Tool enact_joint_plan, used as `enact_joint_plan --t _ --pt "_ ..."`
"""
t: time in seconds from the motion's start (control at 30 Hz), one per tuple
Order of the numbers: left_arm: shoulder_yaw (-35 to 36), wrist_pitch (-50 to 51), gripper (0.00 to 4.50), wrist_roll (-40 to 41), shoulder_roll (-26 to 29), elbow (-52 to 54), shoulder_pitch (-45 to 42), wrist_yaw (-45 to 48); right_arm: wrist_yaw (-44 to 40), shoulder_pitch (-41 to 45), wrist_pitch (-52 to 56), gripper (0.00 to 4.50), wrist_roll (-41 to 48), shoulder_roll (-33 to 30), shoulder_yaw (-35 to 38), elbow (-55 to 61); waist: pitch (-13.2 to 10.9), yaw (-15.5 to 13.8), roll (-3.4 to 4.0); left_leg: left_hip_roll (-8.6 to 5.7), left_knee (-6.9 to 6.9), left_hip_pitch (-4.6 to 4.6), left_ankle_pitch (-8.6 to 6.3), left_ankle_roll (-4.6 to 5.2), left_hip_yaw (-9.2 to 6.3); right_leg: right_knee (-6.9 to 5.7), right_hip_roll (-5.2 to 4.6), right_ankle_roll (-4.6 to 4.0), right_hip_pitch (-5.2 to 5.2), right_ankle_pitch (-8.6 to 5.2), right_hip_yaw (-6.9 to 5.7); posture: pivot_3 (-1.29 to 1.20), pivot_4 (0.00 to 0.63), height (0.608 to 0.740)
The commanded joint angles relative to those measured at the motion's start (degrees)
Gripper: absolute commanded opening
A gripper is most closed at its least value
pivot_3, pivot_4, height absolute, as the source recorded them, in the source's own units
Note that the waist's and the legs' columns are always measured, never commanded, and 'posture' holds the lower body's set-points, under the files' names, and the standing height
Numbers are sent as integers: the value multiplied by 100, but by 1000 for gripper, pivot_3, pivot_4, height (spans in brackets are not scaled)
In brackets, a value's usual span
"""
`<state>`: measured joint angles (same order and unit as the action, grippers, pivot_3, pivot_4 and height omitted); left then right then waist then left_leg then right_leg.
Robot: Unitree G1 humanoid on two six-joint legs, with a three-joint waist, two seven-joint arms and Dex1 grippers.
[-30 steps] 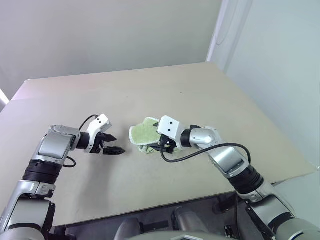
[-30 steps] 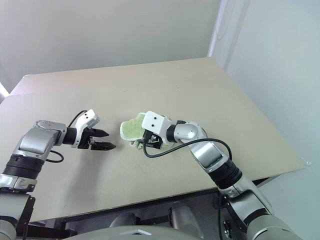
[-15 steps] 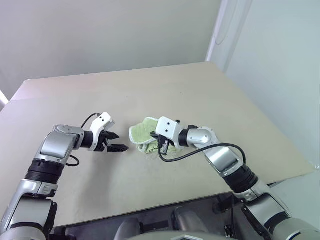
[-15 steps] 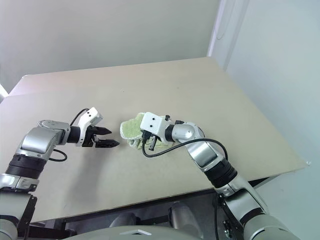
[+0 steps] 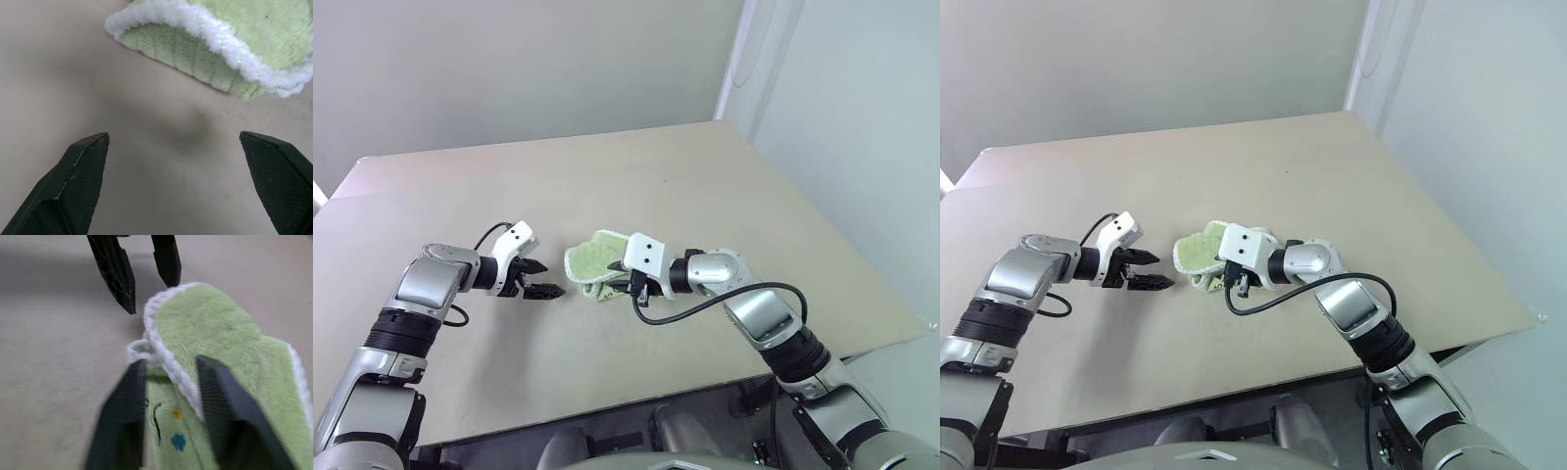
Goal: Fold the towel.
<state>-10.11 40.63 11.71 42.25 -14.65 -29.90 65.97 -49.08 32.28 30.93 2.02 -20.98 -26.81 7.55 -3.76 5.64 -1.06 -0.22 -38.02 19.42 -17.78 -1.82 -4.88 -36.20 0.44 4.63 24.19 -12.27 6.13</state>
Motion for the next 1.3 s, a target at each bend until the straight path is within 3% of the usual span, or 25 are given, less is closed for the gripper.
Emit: enact_joint_plan --t 0.03,0.47,0.6,0.73,1.1,1.3 --pt "52 -70 4500 -31 83 114 -16 -46 -226 233 -252 2369 34 113 -124 -84 0 -5 0 0 0 1 0 0 0 0 0 1 0 0 0 0 0 740" --pt "35 -70 4500 -28 52 160 30 -218 288 633 -1204 2369 -802 650 -362 -1466 0 -2 0 0 1 1 0 0 0 0 -1 3 1 3 0 0 0 740" --pt "11 -91 4500 -42 44 156 30 -257 282 626 -1271 1555 -943 671 -379 -1555 0 -1 0 0 1 1 0 0 0 0 -1 3 1 3 0 0 0 740" --pt "2 -108 4500 -42 19 118 1 -274 183 593 -1089 65 -796 734 -227 -1391 0 2 0 0 1 1 0 0 -1 0 -1 6 1 5 0 0 0 740" --pt "-38 -234 4500 -89 -13 -13 -53 -262 -268 564 1053 65 549 836 539 -364 0 -3 1 0 1 2 0 0 -3 0 -1 8 1 7 0 0 0 740" --pt "-42 -398 4500 -184 -70 -192 -144 -262 -297 531 1521 65 546 471 224 -229 0 -4 1 0 0 2 0 0 -2 0 -1 5 1 4 -1 0 0 740"
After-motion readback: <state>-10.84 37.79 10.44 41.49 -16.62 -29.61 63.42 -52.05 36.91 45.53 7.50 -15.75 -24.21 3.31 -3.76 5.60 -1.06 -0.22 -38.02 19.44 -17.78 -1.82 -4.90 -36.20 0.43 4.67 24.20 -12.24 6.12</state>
